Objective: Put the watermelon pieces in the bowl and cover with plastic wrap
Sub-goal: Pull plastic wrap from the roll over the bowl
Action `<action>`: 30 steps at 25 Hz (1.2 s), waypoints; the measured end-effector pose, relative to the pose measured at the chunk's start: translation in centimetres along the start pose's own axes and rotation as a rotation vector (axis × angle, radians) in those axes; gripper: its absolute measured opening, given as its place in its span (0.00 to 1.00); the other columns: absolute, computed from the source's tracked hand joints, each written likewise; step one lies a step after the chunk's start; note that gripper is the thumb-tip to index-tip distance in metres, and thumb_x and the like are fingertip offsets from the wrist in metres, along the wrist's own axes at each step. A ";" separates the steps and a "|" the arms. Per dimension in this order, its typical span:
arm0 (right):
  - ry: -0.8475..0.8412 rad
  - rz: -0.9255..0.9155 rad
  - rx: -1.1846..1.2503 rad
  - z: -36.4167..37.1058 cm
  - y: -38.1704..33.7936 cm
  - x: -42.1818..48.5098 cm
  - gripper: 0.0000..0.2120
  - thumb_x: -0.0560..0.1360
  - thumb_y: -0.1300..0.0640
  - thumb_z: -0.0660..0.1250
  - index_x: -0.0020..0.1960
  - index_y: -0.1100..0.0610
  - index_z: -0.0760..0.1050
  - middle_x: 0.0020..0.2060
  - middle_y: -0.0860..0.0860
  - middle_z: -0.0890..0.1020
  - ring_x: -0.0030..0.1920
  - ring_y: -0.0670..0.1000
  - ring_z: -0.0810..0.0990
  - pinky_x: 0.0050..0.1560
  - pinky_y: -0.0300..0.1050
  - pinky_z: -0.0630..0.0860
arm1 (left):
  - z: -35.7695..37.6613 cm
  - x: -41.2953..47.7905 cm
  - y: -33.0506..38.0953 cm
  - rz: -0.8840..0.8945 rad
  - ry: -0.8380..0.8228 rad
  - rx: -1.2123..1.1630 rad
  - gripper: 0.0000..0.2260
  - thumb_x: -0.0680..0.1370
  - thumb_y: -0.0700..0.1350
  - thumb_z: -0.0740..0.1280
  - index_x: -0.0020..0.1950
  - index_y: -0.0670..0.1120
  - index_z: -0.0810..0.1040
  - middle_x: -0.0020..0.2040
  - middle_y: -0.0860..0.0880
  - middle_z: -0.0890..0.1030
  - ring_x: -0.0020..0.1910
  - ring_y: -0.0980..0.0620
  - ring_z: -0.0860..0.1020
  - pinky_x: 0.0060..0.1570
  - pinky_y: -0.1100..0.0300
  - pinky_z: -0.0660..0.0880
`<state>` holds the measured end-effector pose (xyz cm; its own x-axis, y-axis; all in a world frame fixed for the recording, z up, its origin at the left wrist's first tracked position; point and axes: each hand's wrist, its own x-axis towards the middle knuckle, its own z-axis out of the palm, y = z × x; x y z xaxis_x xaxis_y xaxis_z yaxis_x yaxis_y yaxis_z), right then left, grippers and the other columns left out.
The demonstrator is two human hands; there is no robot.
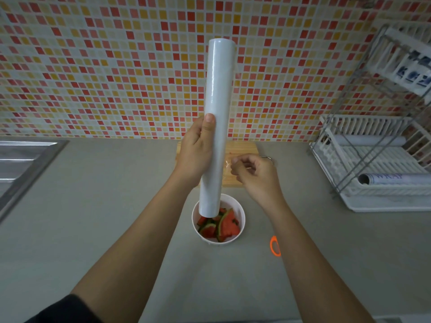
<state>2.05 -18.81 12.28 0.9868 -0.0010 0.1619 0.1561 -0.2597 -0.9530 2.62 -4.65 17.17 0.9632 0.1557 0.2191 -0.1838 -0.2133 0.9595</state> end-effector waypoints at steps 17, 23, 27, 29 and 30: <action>-0.030 0.150 0.241 0.9 2.3 -1.4 0.02 0.74 0.54 0.67 0.43 0.49 0.77 0.41 0.48 0.83 0.41 0.46 0.83 0.44 0.42 0.80 | -0.5 1.2 0.4 0.001 0.004 -0.127 0.25 0.81 0.58 0.51 0.56 0.37 0.73 0.51 0.32 0.76 0.48 0.37 0.77 0.51 0.40 0.76; -0.101 0.095 0.175 1.4 2.7 -2.3 0.04 0.74 0.57 0.67 0.40 0.52 0.77 0.37 0.48 0.83 0.39 0.46 0.83 0.45 0.45 0.80 | -0.6 1.4 0.3 0.021 0.012 -0.171 0.23 0.82 0.56 0.51 0.53 0.37 0.74 0.43 0.40 0.75 0.41 0.46 0.76 0.44 0.49 0.78; -0.210 0.112 0.236 1.5 3.0 -2.8 0.04 0.73 0.58 0.69 0.46 0.51 0.77 0.40 0.51 0.82 0.40 0.45 0.83 0.45 0.46 0.80 | -0.8 1.8 0.4 0.032 0.023 -0.190 0.23 0.82 0.56 0.52 0.52 0.38 0.74 0.43 0.42 0.74 0.40 0.49 0.76 0.42 0.55 0.76; -0.176 0.054 0.185 1.5 3.1 -2.7 0.05 0.72 0.61 0.70 0.42 0.51 0.78 0.36 0.48 0.81 0.37 0.45 0.81 0.45 0.48 0.79 | -0.8 1.9 0.3 0.019 0.039 -0.182 0.24 0.82 0.57 0.52 0.55 0.38 0.75 0.44 0.43 0.75 0.40 0.51 0.77 0.41 0.59 0.78; -0.154 0.033 0.158 1.4 3.3 -2.5 0.07 0.72 0.62 0.69 0.41 0.50 0.77 0.35 0.47 0.80 0.37 0.45 0.80 0.46 0.48 0.79 | -0.7 1.9 0.2 0.012 0.046 -0.176 0.24 0.81 0.58 0.51 0.56 0.39 0.75 0.43 0.44 0.76 0.39 0.53 0.78 0.40 0.61 0.78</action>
<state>0.11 -18.30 8.42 0.9846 0.1433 0.1000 0.1160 -0.1077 -0.9874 4.29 -3.69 17.95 0.9513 0.1991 0.2352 -0.2311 -0.0437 0.9719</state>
